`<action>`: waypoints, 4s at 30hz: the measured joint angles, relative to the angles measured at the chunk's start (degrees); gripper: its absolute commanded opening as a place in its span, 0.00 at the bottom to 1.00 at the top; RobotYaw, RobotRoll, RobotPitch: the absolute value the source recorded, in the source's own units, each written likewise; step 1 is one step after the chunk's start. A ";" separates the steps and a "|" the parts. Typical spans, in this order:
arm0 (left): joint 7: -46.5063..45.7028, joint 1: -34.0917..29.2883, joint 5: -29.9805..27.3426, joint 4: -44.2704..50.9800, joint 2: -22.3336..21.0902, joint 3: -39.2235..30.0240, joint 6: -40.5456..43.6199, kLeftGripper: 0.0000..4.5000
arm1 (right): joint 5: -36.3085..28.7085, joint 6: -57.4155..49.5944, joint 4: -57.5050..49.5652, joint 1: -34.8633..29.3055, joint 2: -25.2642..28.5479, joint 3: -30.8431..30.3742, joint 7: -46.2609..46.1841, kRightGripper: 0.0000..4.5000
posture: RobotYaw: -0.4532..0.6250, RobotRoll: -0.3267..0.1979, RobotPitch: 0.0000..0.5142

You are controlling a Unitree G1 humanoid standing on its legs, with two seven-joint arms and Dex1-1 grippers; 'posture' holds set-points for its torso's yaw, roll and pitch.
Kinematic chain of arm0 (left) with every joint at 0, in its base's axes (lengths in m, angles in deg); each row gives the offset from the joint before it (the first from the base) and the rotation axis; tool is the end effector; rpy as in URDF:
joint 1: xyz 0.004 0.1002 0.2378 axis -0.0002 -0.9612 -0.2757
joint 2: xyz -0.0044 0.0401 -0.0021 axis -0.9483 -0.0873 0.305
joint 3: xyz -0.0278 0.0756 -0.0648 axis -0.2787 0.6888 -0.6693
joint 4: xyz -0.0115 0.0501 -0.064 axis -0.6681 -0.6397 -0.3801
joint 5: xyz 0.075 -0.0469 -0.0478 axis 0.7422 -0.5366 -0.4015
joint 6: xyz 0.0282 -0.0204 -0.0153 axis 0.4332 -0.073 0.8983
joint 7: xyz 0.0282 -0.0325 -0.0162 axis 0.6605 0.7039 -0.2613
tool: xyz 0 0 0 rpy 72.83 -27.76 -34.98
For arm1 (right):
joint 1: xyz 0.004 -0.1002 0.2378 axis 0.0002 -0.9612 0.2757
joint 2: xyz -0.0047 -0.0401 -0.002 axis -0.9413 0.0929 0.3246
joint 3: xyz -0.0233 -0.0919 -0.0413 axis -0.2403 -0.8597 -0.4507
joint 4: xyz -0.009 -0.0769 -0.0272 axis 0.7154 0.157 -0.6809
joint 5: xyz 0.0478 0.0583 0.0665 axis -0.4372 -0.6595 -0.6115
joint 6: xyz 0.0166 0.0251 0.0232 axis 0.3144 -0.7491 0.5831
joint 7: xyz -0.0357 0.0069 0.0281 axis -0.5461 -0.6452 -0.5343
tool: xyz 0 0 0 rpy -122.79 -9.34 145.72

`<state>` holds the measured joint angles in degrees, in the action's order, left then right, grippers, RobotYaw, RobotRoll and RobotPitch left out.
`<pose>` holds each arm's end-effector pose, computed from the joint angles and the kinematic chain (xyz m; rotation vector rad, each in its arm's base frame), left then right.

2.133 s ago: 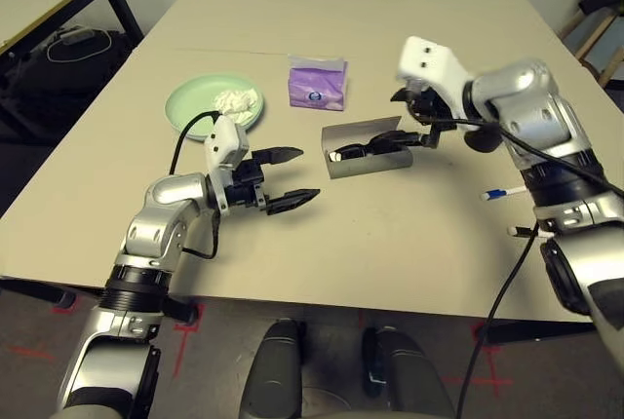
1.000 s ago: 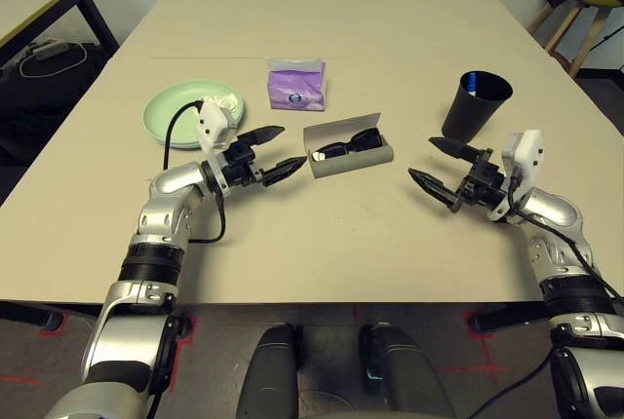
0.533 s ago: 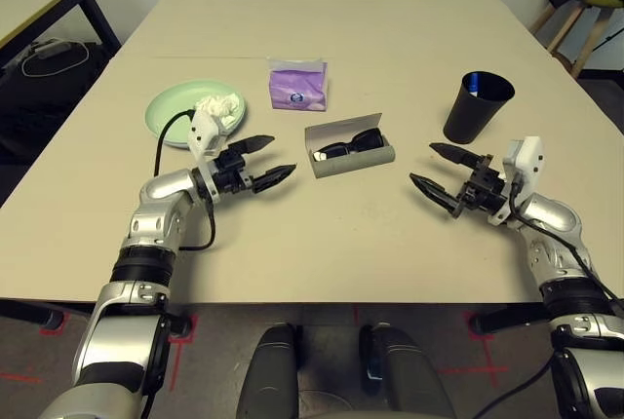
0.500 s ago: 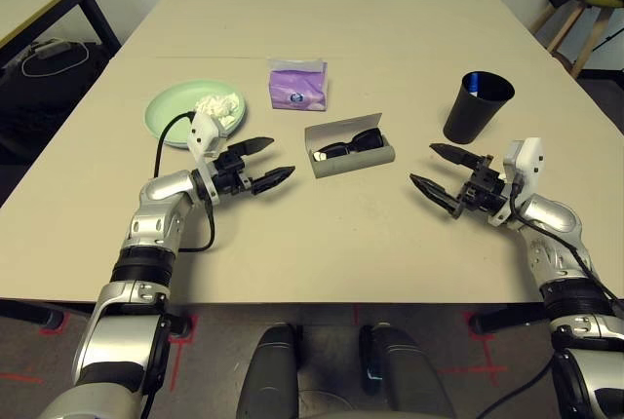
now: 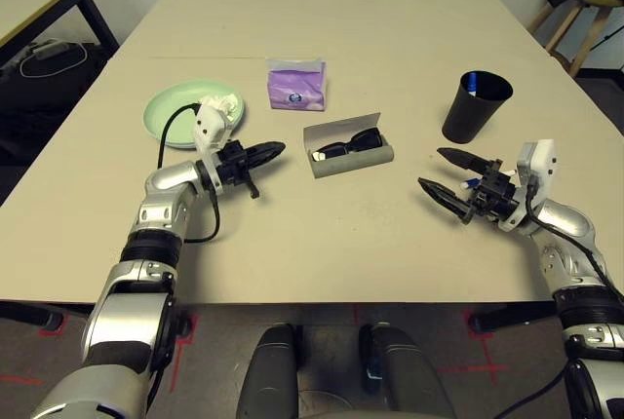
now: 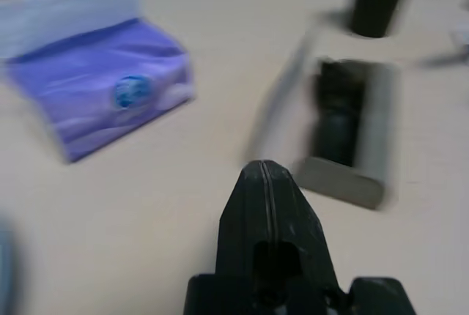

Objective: Organize and tidy the items on the table.

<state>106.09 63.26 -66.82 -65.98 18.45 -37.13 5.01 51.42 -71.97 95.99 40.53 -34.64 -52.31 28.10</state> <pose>0.3320 0.2430 0.1345 0.2056 -0.0266 -0.8191 0.2647 -0.2694 0.0944 -0.1241 -0.1661 0.8819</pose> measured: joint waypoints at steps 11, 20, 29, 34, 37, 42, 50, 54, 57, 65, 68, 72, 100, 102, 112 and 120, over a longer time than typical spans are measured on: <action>-11.69 7.68 5.89 -10.60 4.21 0.21 -3.63 0.00 | -1.02 -6.30 -6.26 -1.33 -0.02 -0.02 -2.85 1.00 | 0.52 0.62 0.23; -13.42 9.03 7.21 -13.85 6.13 0.45 -4.99 0.00 | -1.59 -10.04 -9.38 -1.23 -0.47 -0.06 -4.99 1.00 | 0.50 0.62 0.22; -9.98 10.38 7.61 -13.93 7.29 0.54 -5.44 0.00 | -2.20 -14.41 -13.18 -1.59 -0.46 -0.06 -7.02 1.00 | 0.50 0.62 0.22; -9.02 10.70 8.19 -14.96 7.68 0.58 -5.56 0.00 | -2.24 -15.72 -13.71 -1.56 -0.46 -0.07 -7.58 1.00 | 0.50 0.62 0.22; -8.88 10.97 8.49 -16.01 7.90 0.87 -5.56 0.00 | -2.27 -16.43 -14.48 -1.52 -0.46 -0.07 -8.05 1.00 | 0.49 0.62 0.22; -8.89 11.56 9.25 -16.18 7.94 1.04 -5.56 0.00 | -2.36 -17.14 -15.81 -1.49 -0.46 -0.07 -8.43 1.00 | 0.48 0.62 0.22; -6.14 11.87 9.48 -16.52 7.92 1.07 -5.49 0.00 | -2.38 -17.41 -16.18 -1.49 -0.43 -0.07 -9.01 1.00 | 0.49 0.62 0.23; -1.36 11.09 9.56 -15.68 7.48 2.34 -4.40 0.00 | -2.38 -17.40 -16.18 -1.29 -0.42 -0.07 -9.05 1.00 | 0.49 0.62 0.23; 2.22 9.57 9.61 -14.87 7.19 3.30 -3.83 0.00 | -2.37 -17.37 -16.16 -1.13 -0.40 -0.07 -9.01 1.00 | 0.50 0.62 0.23; 9.19 5.66 9.25 -8.93 6.66 3.92 -4.24 0.00 | -2.35 -16.64 -15.07 -0.45 -0.31 -0.07 -8.61 1.00 | 0.50 0.62 0.22; 10.05 4.80 9.24 -7.92 6.29 4.19 -5.05 0.00 | -2.25 -16.04 -14.00 0.25 -0.27 -0.07 -8.20 1.00 | 0.51 0.62 0.22; 9.91 4.53 8.00 -6.75 6.35 3.07 -5.22 0.00 | -1.95 -15.53 -12.26 1.14 -0.05 -0.27 -7.84 1.00 | 0.52 0.62 0.21; 13.05 -5.87 -5.08 27.07 7.70 4.07 14.86 1.00 | 28.67 4.39 10.30 20.45 33.43 -28.53 28.85 1.00 | 0.50 0.62 0.20; 12.63 -6.05 -5.18 27.11 7.66 4.06 14.86 1.00 | 31.00 6.32 11.82 21.91 33.48 -29.22 28.86 1.00 | 0.51 0.62 0.20; 10.95 -6.20 -5.36 27.30 7.21 3.68 14.80 1.00 | 37.60 7.34 13.68 24.05 31.19 -31.01 26.44 1.00 | 0.51 0.62 0.20; 9.91 -6.30 -5.49 27.44 7.24 3.23 14.69 1.00 | 37.94 2.05 13.59 23.38 29.38 -31.01 25.30 1.00 | 0.53 0.62 0.20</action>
<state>116.00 56.96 -72.31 -38.53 25.68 -33.90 19.70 89.36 -69.92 109.59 63.91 -5.27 -83.31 53.40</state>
